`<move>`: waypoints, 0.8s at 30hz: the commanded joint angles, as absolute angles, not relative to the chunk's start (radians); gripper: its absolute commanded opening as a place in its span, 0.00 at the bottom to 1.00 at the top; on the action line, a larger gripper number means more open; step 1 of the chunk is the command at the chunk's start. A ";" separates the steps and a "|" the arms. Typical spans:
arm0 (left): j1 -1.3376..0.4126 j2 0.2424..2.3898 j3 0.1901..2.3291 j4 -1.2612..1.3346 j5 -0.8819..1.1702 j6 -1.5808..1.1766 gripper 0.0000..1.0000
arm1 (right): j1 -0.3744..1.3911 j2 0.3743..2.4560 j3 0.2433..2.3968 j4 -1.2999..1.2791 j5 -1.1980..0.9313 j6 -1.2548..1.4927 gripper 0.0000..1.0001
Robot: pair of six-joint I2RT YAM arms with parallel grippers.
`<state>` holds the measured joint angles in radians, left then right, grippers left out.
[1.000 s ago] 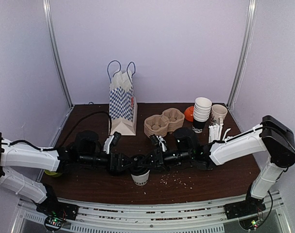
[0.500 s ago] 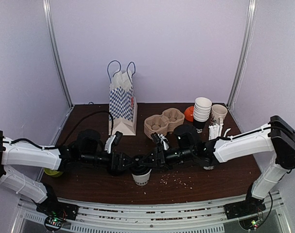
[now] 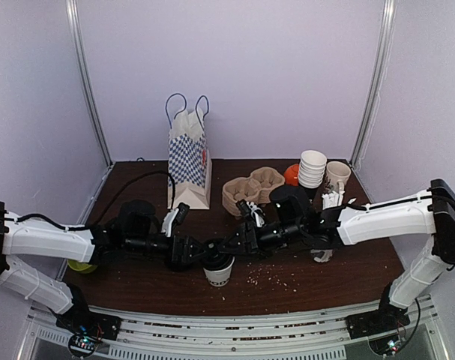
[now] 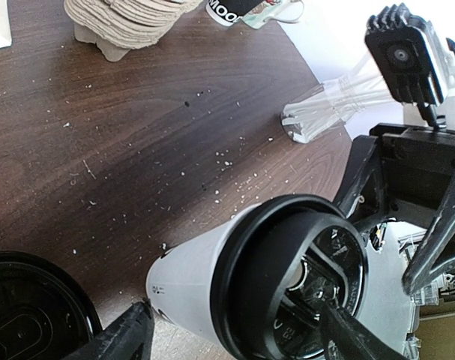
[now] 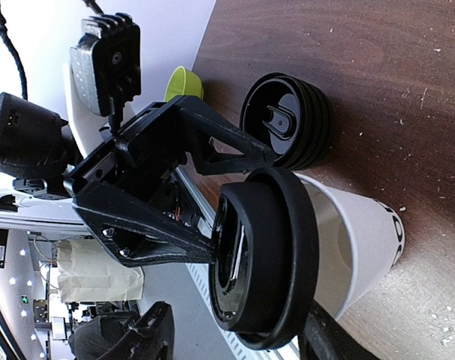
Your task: Pack the takeout coffee
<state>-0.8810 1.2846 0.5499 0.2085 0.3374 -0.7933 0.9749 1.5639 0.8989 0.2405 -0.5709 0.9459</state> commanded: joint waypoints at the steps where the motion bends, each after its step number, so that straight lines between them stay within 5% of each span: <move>1: -0.884 1.292 0.576 0.229 0.348 -0.773 0.79 | 0.967 1.514 0.926 0.179 -0.539 0.916 0.57; 24: -0.884 1.283 0.589 0.212 0.359 -0.774 0.83 | 0.962 1.555 0.912 0.165 -0.473 0.887 0.66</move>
